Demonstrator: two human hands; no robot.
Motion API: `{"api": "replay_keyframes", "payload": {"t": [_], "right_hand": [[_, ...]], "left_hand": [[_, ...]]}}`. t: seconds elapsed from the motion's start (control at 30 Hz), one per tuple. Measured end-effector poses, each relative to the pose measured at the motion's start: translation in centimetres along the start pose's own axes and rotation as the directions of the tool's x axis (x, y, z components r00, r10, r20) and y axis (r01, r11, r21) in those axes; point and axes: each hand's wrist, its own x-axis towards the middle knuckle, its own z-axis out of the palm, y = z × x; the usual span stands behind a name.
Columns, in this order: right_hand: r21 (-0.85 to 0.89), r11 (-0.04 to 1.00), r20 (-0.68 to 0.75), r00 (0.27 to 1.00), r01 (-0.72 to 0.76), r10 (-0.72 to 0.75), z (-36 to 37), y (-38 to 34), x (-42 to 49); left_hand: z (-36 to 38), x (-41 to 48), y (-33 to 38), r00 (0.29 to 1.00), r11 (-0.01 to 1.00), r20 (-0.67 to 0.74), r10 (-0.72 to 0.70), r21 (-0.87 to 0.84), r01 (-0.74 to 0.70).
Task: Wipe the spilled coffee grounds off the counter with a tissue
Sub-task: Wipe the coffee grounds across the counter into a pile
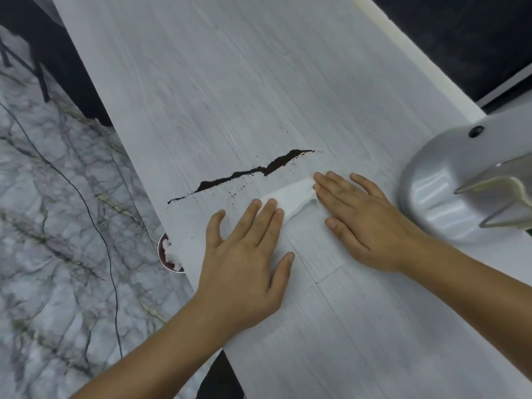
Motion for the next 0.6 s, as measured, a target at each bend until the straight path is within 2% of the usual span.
{"api": "replay_keyframes", "payload": {"t": [0.2,0.4,0.6], "right_hand": [[0.056,0.998,-0.003,1.000,-0.008,0.008,1.2,-2.4,-10.5],[0.106,0.994,0.013,0.999,0.041,-0.042,3.9,-5.6,-22.6],[0.084,0.995,0.006,0.998,0.055,-0.056,6.5,-7.7,-32.6]], "left_hand": [[2.3,-6.7,5.9,0.998,0.995,0.014,0.067,-0.068,-0.066],[5.1,-16.2,12.9,0.995,0.995,0.052,0.083,-0.067,-0.080],[7.6,-24.8,19.7,0.986,0.988,0.080,0.144,-0.071,-0.139]]}}
